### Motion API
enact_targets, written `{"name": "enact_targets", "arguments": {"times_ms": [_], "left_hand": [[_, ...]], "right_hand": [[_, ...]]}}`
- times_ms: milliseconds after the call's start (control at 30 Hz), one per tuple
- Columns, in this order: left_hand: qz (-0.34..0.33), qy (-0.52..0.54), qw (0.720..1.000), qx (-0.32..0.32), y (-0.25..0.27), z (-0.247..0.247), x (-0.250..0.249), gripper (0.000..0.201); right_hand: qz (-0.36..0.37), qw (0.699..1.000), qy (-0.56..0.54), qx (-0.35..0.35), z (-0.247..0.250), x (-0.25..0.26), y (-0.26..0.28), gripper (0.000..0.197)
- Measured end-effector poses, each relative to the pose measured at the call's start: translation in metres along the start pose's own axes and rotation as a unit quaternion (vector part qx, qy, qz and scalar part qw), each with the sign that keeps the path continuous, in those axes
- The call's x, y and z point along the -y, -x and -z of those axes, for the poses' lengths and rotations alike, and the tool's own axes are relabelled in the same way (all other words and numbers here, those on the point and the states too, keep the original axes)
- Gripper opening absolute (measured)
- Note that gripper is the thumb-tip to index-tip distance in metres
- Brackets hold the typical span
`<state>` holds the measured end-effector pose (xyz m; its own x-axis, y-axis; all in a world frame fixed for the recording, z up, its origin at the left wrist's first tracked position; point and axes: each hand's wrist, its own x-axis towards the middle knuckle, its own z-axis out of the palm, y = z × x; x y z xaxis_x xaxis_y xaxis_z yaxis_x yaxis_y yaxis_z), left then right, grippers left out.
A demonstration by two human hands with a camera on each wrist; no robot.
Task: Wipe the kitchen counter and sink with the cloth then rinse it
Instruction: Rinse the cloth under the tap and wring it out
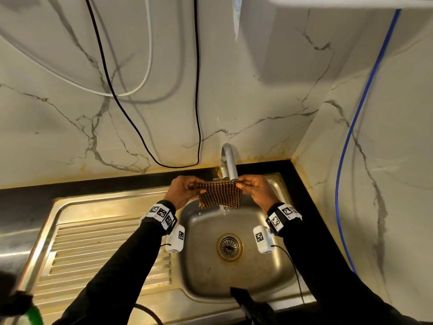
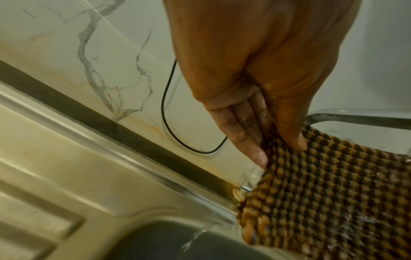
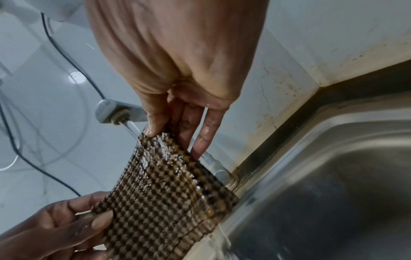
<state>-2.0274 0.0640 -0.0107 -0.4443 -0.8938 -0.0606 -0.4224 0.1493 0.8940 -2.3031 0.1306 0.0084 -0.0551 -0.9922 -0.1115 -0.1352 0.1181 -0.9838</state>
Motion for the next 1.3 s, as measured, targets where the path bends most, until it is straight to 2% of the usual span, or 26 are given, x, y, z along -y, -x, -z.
{"name": "enact_targets", "arguments": {"times_ms": [200, 333, 567, 667, 767, 933, 1033, 1067, 1200, 1300], "left_hand": [[-0.015, 0.006, 1.0, 0.02, -0.013, -0.029, -0.023, 0.022], [-0.003, 0.03, 0.998, 0.047, -0.023, -0.053, -0.044, 0.017], [0.001, 0.034, 0.997, 0.071, -0.029, -0.072, -0.053, 0.01], [-0.011, 0.038, 0.996, 0.086, -0.022, -0.073, -0.052, 0.011], [0.009, 0.094, 0.991, 0.092, -0.017, -0.066, -0.041, 0.014], [0.03, 0.082, 0.996, 0.008, -0.009, -0.053, -0.021, 0.015], [0.067, 0.153, 0.984, -0.055, -0.006, -0.041, -0.013, 0.016], [0.083, 0.177, 0.978, -0.068, -0.004, -0.038, -0.011, 0.015], [0.128, 0.279, 0.948, -0.088, -0.001, -0.037, -0.006, 0.014], [0.151, 0.321, 0.931, -0.079, -0.008, -0.05, -0.014, 0.016]], "right_hand": [[0.006, 0.998, 0.009, -0.063, 0.025, -0.006, 0.01, 0.019], [-0.011, 0.995, -0.027, -0.099, 0.056, -0.015, 0.017, 0.017], [-0.033, 0.995, -0.055, -0.08, 0.076, -0.022, 0.031, 0.027], [-0.039, 0.993, -0.062, -0.088, 0.068, -0.025, 0.031, 0.025], [-0.052, 0.992, -0.078, -0.088, 0.052, -0.017, 0.029, 0.02], [-0.05, 0.994, -0.086, -0.047, 0.013, 0.004, 0.015, 0.027], [-0.063, 0.996, -0.06, -0.015, -0.014, 0.01, 0.002, 0.05], [-0.068, 0.996, -0.053, -0.009, -0.022, 0.011, -0.001, 0.051], [-0.081, 0.992, -0.091, -0.029, -0.038, 0.006, -0.004, 0.027], [-0.116, 0.973, -0.181, -0.078, -0.04, -0.003, 0.001, 0.025]]}}
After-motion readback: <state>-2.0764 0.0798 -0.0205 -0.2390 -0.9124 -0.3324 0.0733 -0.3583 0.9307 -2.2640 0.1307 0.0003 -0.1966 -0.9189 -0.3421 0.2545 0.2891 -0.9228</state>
